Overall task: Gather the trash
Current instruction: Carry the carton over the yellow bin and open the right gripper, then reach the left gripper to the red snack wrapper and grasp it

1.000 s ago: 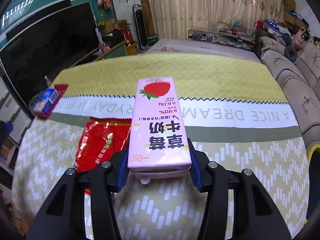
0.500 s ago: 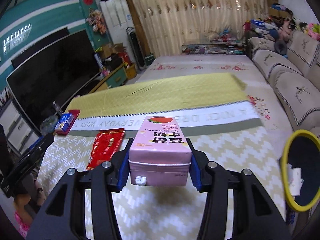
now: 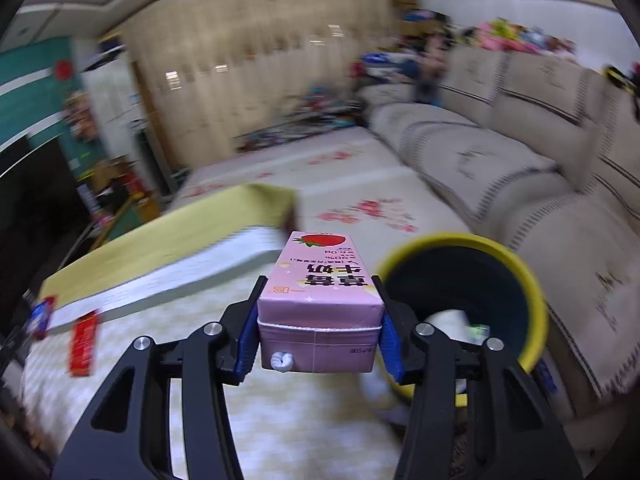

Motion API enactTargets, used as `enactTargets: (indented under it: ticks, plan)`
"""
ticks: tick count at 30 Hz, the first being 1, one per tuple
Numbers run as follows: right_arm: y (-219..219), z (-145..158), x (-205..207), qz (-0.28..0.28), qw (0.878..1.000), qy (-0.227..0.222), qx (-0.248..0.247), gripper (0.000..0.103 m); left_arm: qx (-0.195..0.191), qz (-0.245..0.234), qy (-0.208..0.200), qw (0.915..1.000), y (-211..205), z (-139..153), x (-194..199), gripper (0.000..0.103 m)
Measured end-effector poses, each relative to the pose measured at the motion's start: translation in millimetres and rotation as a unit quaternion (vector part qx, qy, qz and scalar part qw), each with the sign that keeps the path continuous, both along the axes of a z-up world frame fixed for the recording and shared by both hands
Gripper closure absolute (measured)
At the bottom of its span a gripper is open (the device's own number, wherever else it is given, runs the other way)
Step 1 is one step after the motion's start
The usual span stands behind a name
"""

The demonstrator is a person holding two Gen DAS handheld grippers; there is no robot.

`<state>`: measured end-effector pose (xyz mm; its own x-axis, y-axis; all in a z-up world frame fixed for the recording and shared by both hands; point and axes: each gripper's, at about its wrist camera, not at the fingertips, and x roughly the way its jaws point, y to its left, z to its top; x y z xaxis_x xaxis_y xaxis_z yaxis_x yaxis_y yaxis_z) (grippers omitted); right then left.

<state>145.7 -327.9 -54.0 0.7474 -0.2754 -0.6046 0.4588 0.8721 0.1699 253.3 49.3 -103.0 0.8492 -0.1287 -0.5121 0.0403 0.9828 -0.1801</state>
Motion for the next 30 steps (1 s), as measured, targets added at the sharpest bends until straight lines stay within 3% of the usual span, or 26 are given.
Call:
enactTargets:
  ticks: [10,12,14,21,27,30]
  plan:
    - [-68,-37,11,-0.104,0.994,0.036,-0.023,0.054,0.012,-0.008,0.013,0.9998,-8,-5,5,0.011]
    - [-73,-38,12,-0.120,0.992,0.037,-0.031,0.037,0.012,-0.010,0.015,0.9998,-7,-6,6,0.011]
    - [-73,-37,7,-0.125,0.991,0.028,-0.026,0.034,0.012,-0.011,0.015,0.9998,-8,-6,6,0.011]
    - [-14,-23,-6,-0.053,0.998,-0.020,-0.008,0.027,0.015,-0.019,0.020,0.9995,-13,-8,7,0.011]
    - [62,-27,-5,0.023,0.998,-0.030,-0.047,0.024,0.029,-0.044,0.033,0.9980,-31,-13,10,0.011]
    - [75,-27,-3,0.034,0.997,-0.026,-0.066,0.024,0.046,-0.063,0.056,0.9954,-49,-20,15,0.011]
